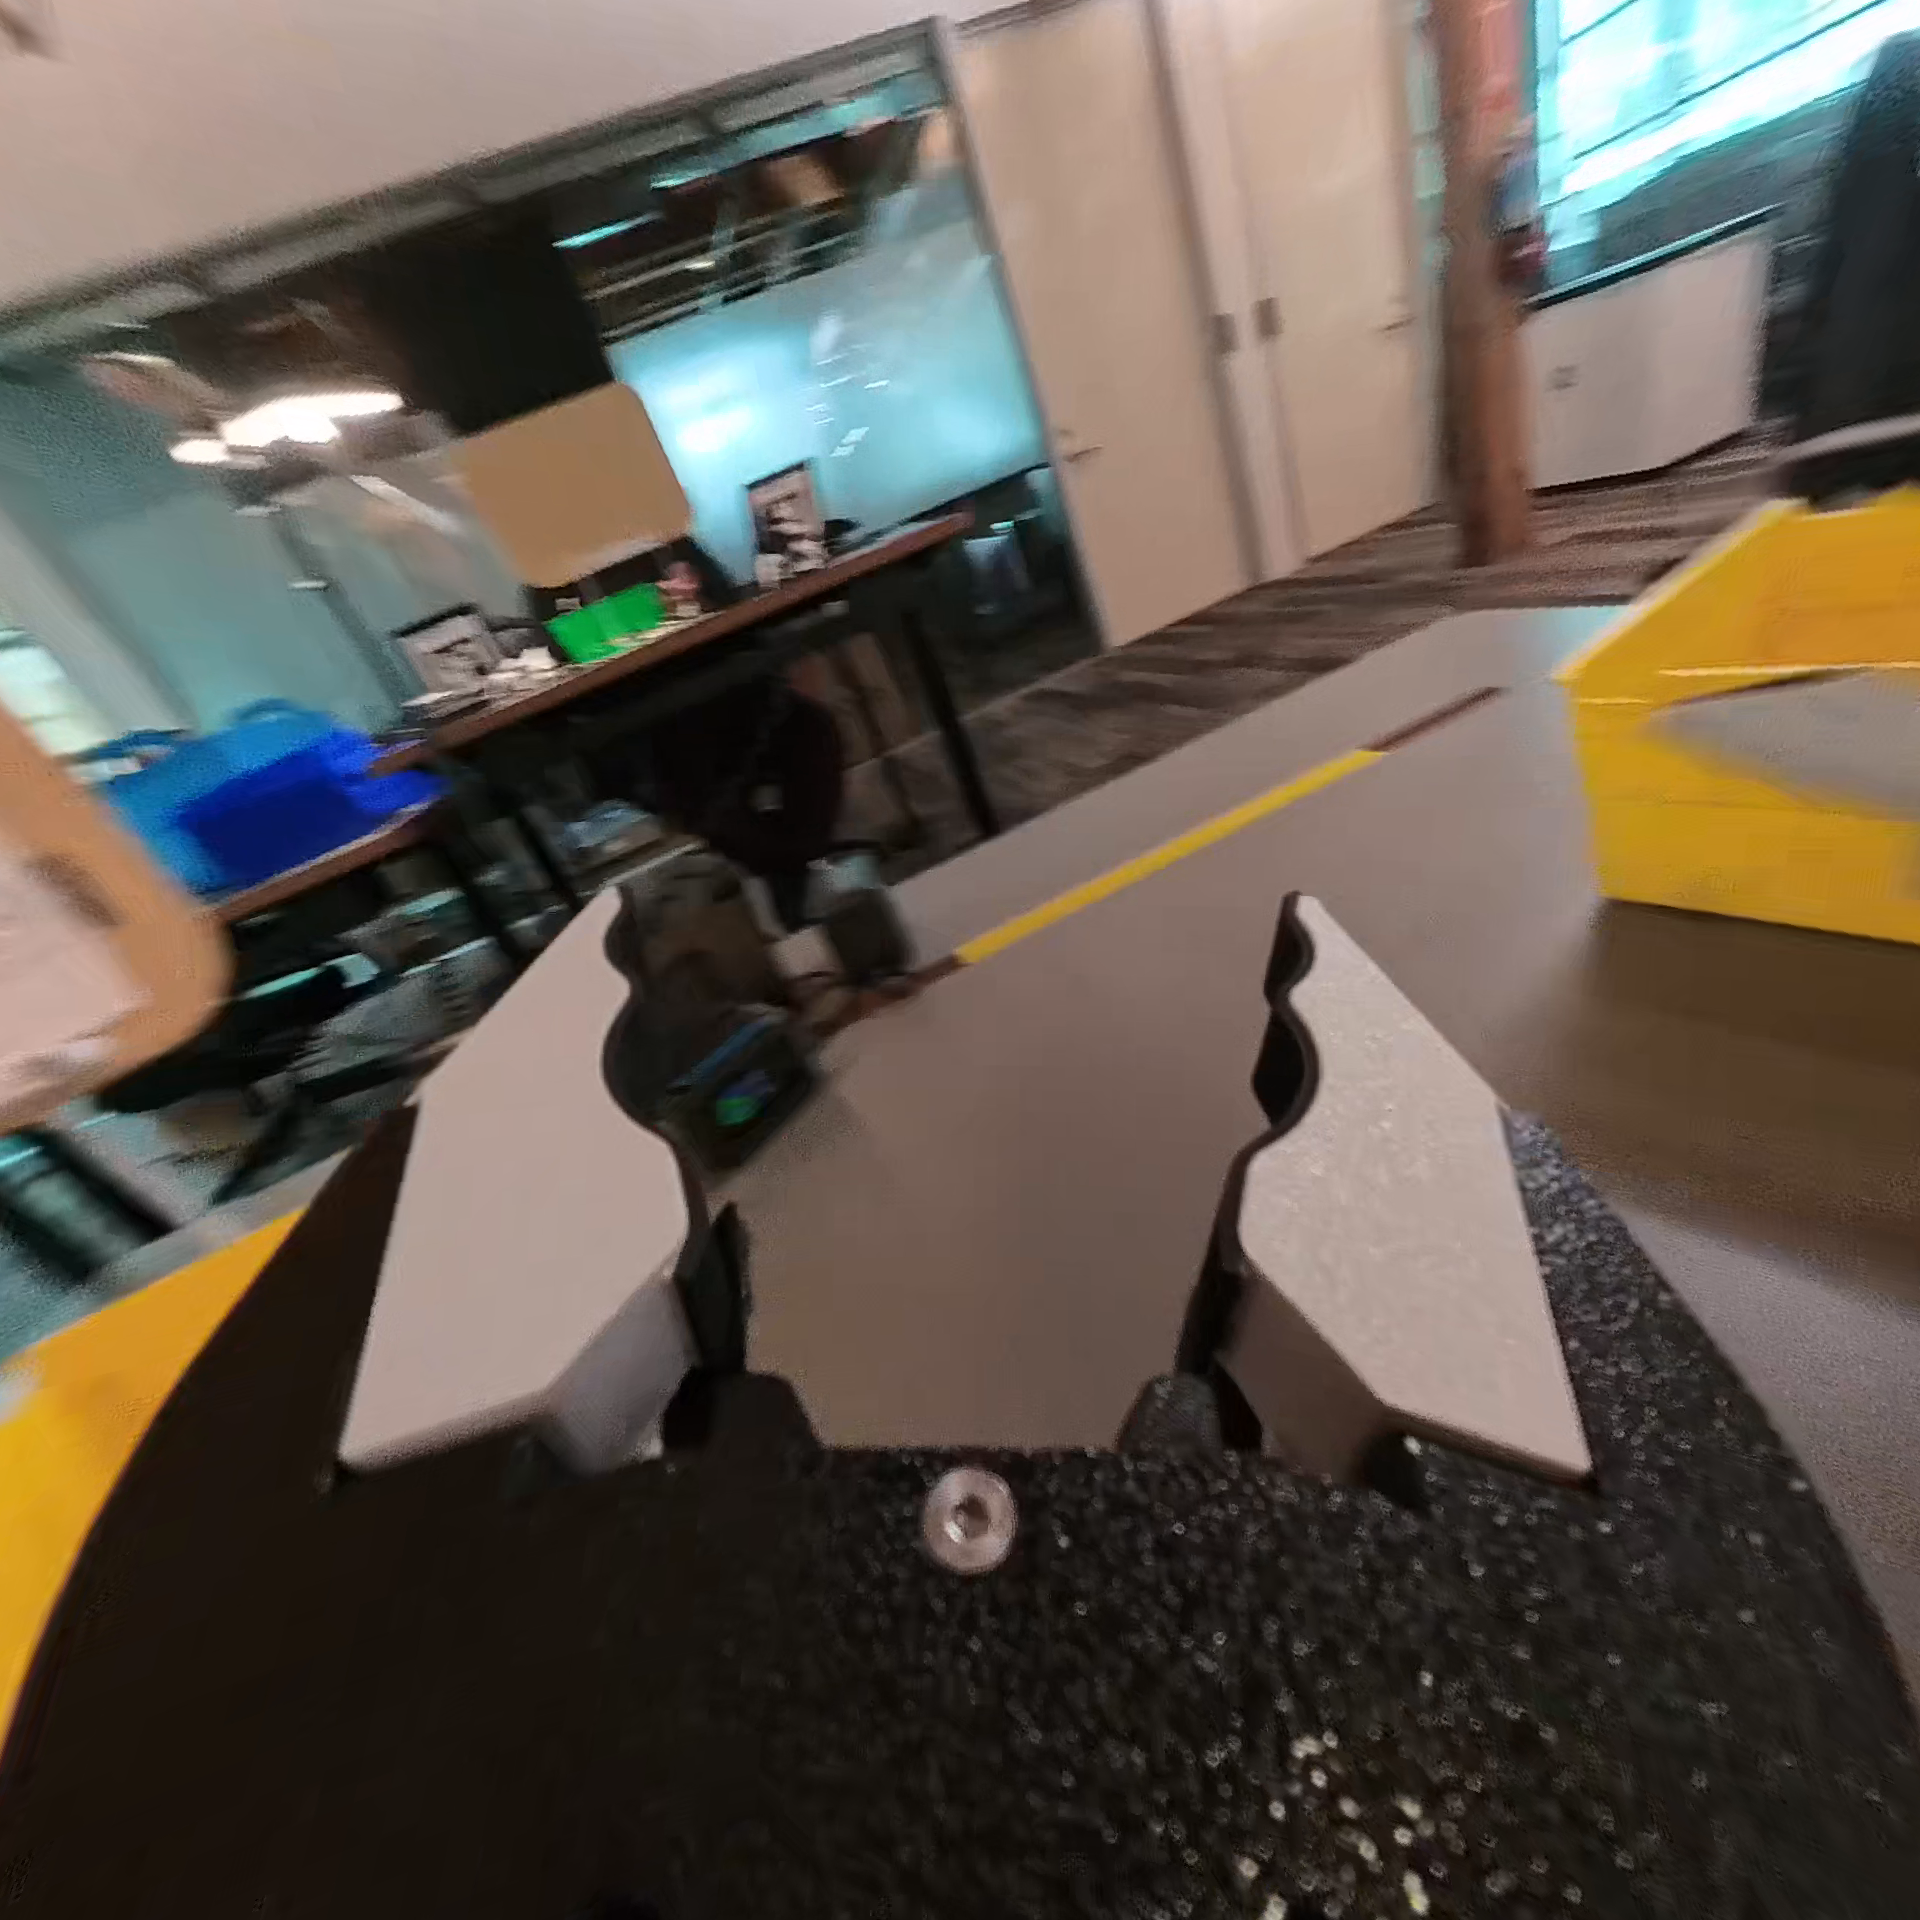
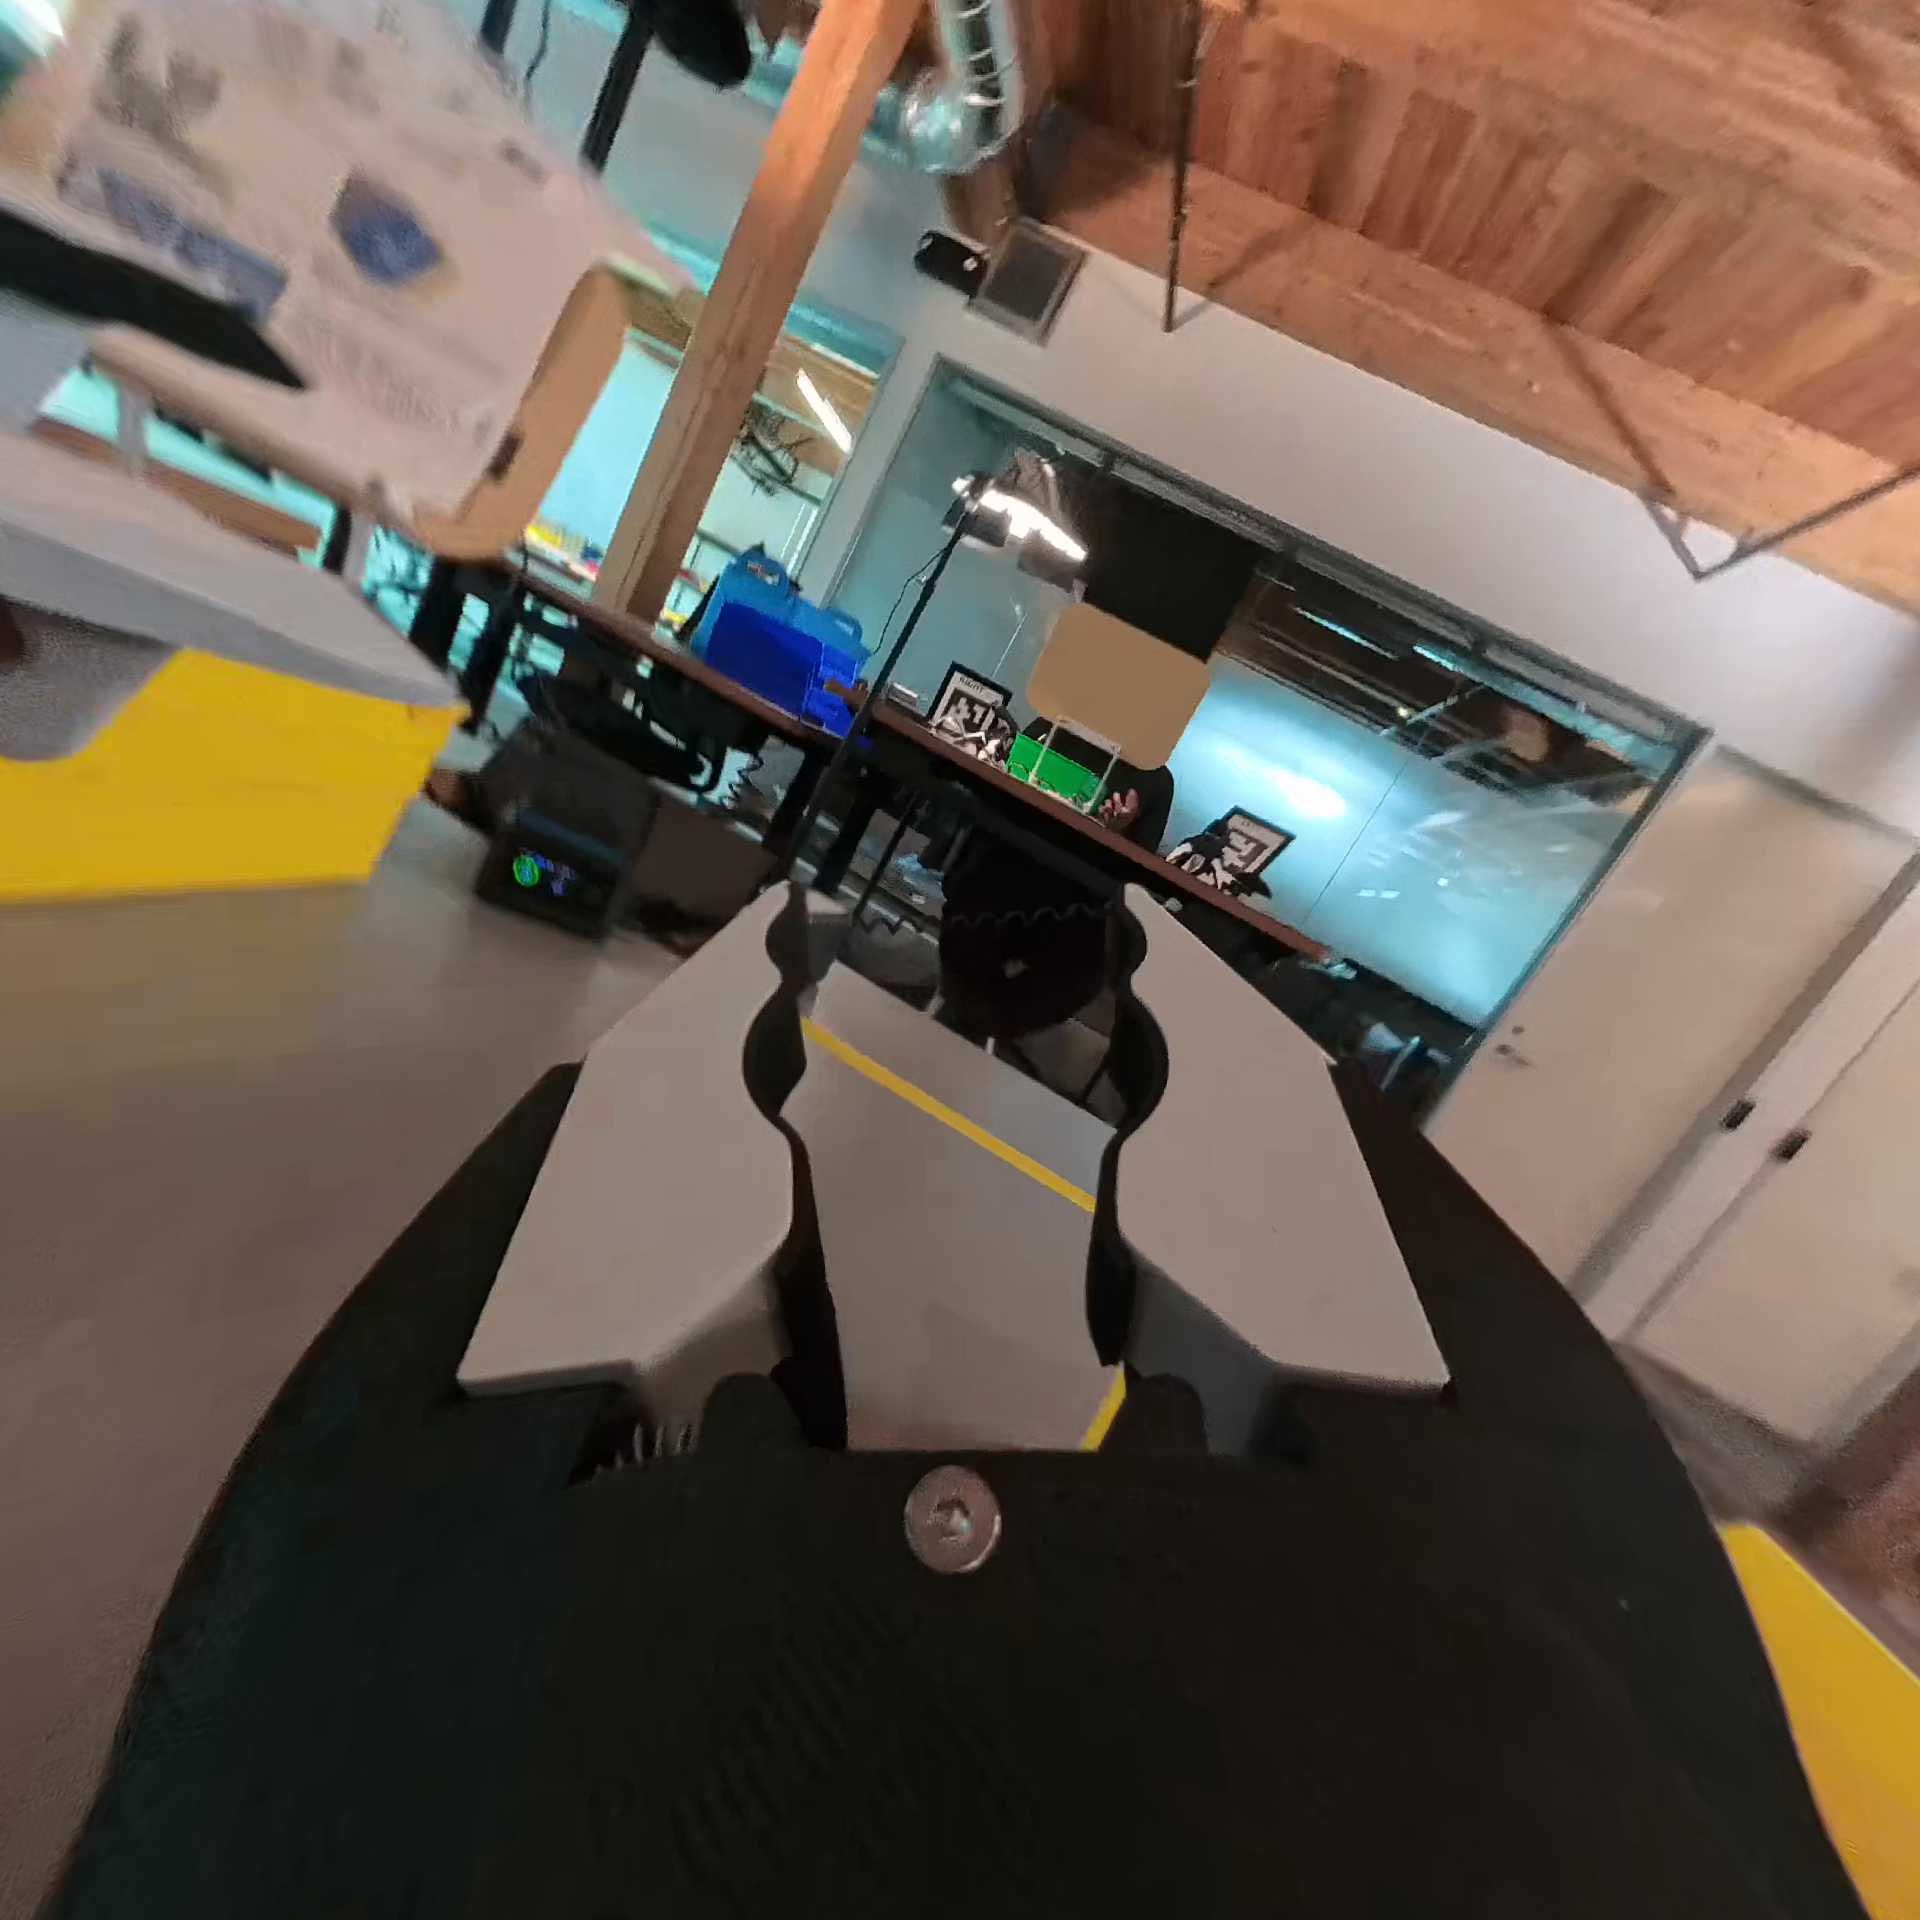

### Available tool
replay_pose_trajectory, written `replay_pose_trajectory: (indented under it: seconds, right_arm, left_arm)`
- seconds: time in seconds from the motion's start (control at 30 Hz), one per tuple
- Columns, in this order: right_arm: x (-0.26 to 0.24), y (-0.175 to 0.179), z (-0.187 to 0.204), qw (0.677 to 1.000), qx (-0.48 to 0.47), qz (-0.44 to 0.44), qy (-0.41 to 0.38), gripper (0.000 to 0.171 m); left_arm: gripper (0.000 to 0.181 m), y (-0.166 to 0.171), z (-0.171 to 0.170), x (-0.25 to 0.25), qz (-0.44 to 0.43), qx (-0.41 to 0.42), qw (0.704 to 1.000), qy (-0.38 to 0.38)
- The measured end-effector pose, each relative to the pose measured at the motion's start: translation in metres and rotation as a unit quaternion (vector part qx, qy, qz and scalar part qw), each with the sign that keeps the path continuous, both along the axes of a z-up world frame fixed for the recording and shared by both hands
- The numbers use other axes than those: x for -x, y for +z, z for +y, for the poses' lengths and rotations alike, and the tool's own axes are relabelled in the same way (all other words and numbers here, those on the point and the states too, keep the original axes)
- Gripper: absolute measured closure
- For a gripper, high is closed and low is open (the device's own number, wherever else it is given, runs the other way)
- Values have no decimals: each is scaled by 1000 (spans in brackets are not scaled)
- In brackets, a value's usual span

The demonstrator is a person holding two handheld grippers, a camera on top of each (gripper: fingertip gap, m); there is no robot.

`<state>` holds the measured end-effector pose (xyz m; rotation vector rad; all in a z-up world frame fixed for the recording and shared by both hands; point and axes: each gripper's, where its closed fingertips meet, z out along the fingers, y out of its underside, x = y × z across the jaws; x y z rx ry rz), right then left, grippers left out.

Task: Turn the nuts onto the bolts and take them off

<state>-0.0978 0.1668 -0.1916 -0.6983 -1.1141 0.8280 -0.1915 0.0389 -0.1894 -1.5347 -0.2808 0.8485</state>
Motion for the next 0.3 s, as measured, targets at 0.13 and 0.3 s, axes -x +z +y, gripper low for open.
replay_pose_trajectory:
  seconds: [0.13, 0.3]
  right_arm:
    - [-71, 46, 62, 993, 46, -40, -102, 115]
    - [-157, -10, 230, 903, 186, -266, -282, 114]
  left_arm:
    - [90, 16, -67, 17, -17, 43, 995, 85]
    - [67, -67, -111, 50, -269, 146, 943, 129]
